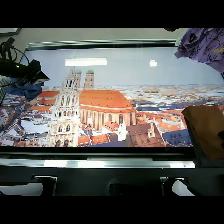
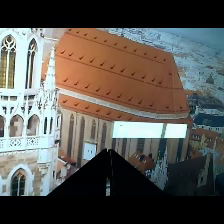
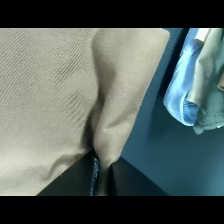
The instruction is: Fold the clothes and pants, and hang the long-sleeved shirts on hangers.
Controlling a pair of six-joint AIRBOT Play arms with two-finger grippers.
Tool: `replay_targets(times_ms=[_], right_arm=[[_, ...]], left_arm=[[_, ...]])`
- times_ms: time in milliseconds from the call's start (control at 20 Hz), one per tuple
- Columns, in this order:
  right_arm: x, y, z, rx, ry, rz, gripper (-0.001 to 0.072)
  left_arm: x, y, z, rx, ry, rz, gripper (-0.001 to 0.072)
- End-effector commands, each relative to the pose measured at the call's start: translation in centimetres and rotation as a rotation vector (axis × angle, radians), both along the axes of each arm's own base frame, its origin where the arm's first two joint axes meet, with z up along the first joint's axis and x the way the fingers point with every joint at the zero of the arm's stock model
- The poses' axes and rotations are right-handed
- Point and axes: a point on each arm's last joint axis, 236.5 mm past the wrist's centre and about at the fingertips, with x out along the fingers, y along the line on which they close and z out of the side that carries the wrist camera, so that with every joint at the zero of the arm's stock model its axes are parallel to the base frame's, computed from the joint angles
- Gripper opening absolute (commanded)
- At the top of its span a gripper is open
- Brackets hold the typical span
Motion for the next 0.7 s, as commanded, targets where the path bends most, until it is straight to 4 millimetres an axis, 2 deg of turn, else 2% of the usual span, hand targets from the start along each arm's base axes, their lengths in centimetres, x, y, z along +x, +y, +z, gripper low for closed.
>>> replay_targets(times_ms=[0, 250, 300, 350, 450, 500, 550, 650], right_arm=[[-0.6, -0.2, -0.5, -0.012, 0.024, 0.006, 0.0032], [-2.2, 0.1, -0.9, -0.006, 0.089, 0.001, 0.0033], [-2.3, 0.1, -0.9, -0.008, 0.095, 0.001, 0.0051], [-2.4, 0.0, -0.8, -0.013, 0.099, 0.003, 0.0132], [-2.3, -0.2, -0.6, -0.018, 0.095, 0.004, 0.0384], [-1.8, -0.3, -0.4, -0.018, 0.080, 0.016, 0.0484], [-0.8, -0.6, 0.1, -0.016, 0.049, 0.041, 0.0474], [3.7, -1.1, 1.8, 0.002, -0.099, 0.150, 0.0472]], left_arm=[[0.0, 0.0, 0.0, 0.000, 0.000, 0.001, 0.0017], [0.0, 0.0, 0.0, 0.000, 0.000, 0.001, 0.0017], [0.0, 0.0, 0.0, 0.000, 0.000, 0.001, 0.0017], [0.0, 0.0, 0.0, 0.000, 0.000, 0.001, 0.0017], [0.0, 0.0, 0.0, 0.000, 0.000, 0.001, 0.0017], [0.0, 0.0, 0.0, 0.000, 0.000, 0.001, 0.0017], [0.0, 0.0, 0.0, 0.000, 0.000, 0.001, 0.0017], [0.0, 0.0, 0.0, 0.000, 0.000, 0.001, 0.0017]])
